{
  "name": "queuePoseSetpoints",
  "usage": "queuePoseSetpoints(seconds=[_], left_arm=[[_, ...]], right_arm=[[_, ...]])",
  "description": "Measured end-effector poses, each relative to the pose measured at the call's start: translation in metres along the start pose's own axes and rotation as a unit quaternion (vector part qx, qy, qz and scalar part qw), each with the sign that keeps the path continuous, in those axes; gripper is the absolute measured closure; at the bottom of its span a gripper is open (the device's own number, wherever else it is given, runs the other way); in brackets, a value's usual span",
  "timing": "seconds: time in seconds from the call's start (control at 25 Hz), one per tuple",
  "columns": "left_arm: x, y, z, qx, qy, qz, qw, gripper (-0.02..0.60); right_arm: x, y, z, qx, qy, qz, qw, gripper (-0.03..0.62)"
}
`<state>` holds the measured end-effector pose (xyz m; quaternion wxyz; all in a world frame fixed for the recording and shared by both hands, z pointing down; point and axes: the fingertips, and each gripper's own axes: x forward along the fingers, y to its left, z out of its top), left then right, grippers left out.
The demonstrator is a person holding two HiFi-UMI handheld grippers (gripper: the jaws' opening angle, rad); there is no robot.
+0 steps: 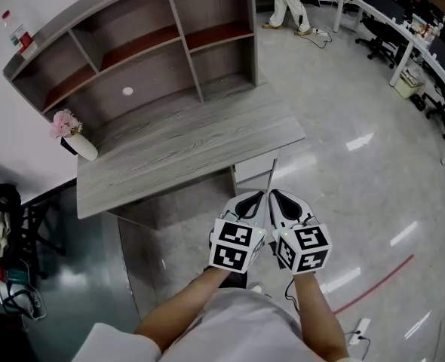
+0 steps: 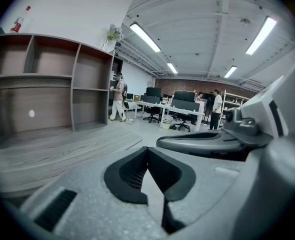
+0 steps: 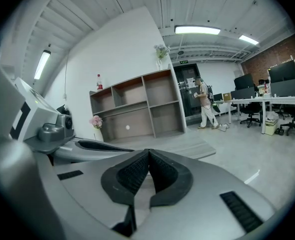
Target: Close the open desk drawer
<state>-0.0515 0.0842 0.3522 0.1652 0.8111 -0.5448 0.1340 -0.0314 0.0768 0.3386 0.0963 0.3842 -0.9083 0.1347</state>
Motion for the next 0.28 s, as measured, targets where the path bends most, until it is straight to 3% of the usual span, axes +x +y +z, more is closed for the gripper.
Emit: queuePoseSetpoints(seconds=[0.28], left_arm=[[0.0011, -0.0003, 0.0022, -0.001, -0.001, 0.003, 1.0000, 0.578]], right_arm=[[-0.0012, -0.0021, 0.0010, 0.000, 0.000, -0.001, 1.000, 0.594]])
